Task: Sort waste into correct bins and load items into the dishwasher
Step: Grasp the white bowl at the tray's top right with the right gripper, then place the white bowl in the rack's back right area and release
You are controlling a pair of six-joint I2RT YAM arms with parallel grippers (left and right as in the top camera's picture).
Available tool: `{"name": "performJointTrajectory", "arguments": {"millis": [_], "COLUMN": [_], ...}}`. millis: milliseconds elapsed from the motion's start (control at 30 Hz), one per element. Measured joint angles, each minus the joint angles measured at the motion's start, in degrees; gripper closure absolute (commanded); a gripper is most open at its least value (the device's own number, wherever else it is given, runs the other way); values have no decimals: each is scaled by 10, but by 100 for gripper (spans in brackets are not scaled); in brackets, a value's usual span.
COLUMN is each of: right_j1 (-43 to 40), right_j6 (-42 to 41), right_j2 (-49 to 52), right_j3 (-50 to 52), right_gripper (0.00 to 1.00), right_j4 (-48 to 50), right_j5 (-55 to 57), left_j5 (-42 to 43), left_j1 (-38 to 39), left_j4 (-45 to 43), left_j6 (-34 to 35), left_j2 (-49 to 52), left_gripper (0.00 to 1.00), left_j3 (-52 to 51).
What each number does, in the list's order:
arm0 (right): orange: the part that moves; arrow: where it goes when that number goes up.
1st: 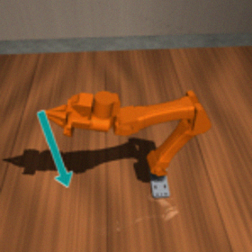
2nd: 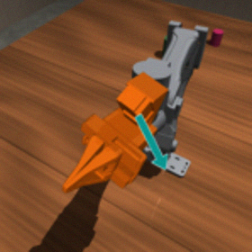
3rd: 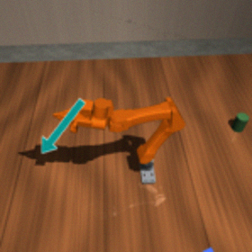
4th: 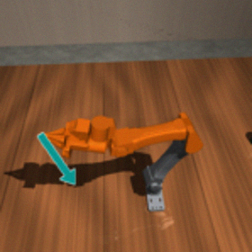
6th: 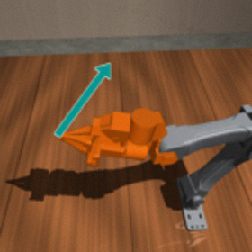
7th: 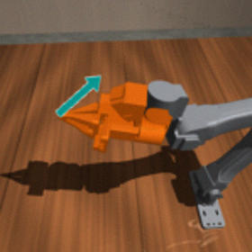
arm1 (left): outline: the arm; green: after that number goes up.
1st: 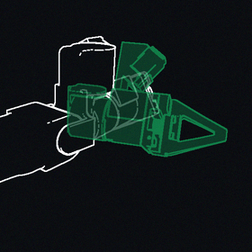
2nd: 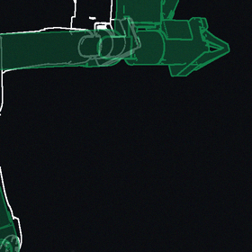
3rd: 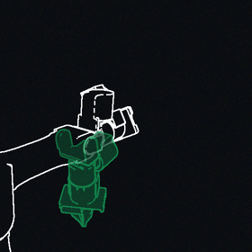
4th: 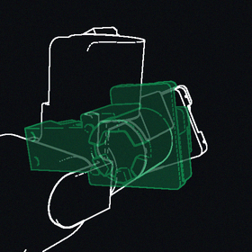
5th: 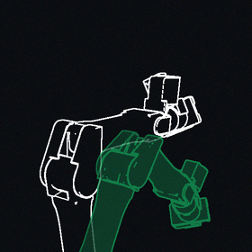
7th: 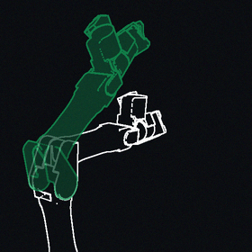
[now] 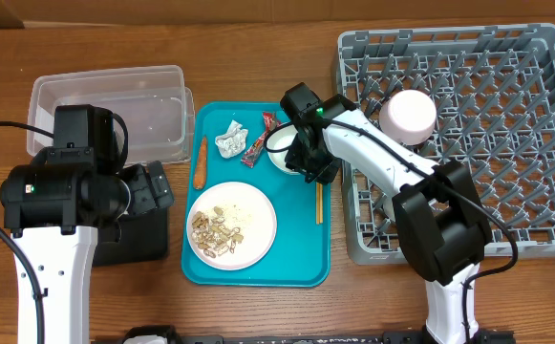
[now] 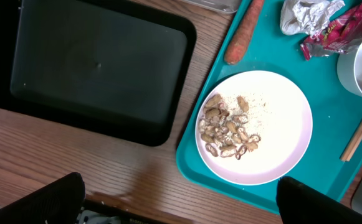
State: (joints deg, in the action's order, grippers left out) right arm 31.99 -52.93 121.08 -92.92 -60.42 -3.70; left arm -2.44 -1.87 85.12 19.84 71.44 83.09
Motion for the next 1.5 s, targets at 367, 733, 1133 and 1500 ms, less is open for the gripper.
{"name": "performJointTrajectory", "arguments": {"millis": [367,733,1133,1500], "right_j1": [0,6,-33,-229], "right_j6": [-26,12,111,155], "right_j2": [0,-70,-271,-218], "right_j3": [43,49,49,49], "right_gripper": [96,96,96,96], "right_j4": [25,-11,-11,44], "right_j5": [-9,36,412,745], "left_j5": [0,0,0,0], "left_j1": [0,0,0,0], "left_j4": [0,0,0,0], "left_j6": [0,0,0,0], "left_j2": [1,1,1,1], "left_gripper": [0,0,0,0], "left_j3": [0,0,0,0]}}
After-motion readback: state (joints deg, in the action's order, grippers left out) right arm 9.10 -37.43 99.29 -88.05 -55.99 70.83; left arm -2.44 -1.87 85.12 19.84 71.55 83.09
